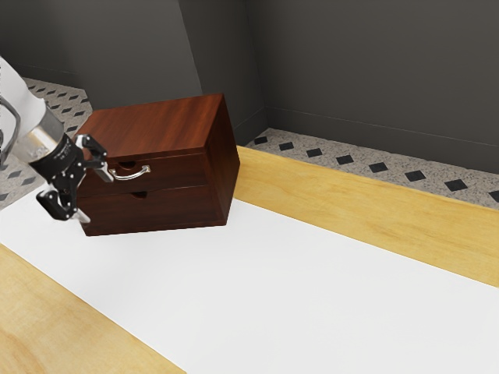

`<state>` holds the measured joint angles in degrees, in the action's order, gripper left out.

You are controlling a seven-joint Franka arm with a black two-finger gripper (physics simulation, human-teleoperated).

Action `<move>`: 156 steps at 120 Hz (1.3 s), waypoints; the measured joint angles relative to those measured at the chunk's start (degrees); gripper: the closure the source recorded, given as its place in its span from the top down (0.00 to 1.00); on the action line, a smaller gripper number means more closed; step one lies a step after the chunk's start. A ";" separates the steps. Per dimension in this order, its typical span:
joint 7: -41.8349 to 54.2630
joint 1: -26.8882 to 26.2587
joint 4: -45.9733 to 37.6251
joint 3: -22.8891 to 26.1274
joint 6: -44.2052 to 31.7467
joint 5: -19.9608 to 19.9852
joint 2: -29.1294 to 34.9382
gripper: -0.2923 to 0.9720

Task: Pull the drawer handle with one arm to open the drawer

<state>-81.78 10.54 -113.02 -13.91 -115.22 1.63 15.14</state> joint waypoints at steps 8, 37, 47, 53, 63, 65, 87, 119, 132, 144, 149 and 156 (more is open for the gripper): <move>-0.24 0.01 1.54 -0.17 -0.12 0.02 -1.65 0.77; -0.84 1.27 4.37 -0.37 -0.34 0.10 -5.93 0.77; -0.93 1.51 6.37 -0.36 -0.37 0.11 -8.29 0.77; -0.97 1.53 7.41 -0.34 -0.38 0.12 -9.55 0.77; -1.03 1.63 8.92 -0.33 -0.40 0.18 -11.55 0.77; -1.04 1.67 9.20 -0.33 -0.40 0.20 -11.96 0.77; -1.16 1.96 10.03 -0.31 -0.50 0.33 -13.55 0.77; -1.29 7.24 12.34 3.45 -0.69 0.42 -15.29 0.77; -1.36 9.16 12.67 4.71 -0.71 0.37 -15.46 0.77; -1.42 10.03 13.22 4.98 -0.73 0.32 -16.00 0.77; -1.43 10.27 14.08 4.97 -0.74 0.30 -16.77 0.77; -1.45 10.34 14.91 4.99 -0.73 0.30 -17.65 0.77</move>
<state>-83.24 20.88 -98.11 -8.92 -115.95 1.93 -2.51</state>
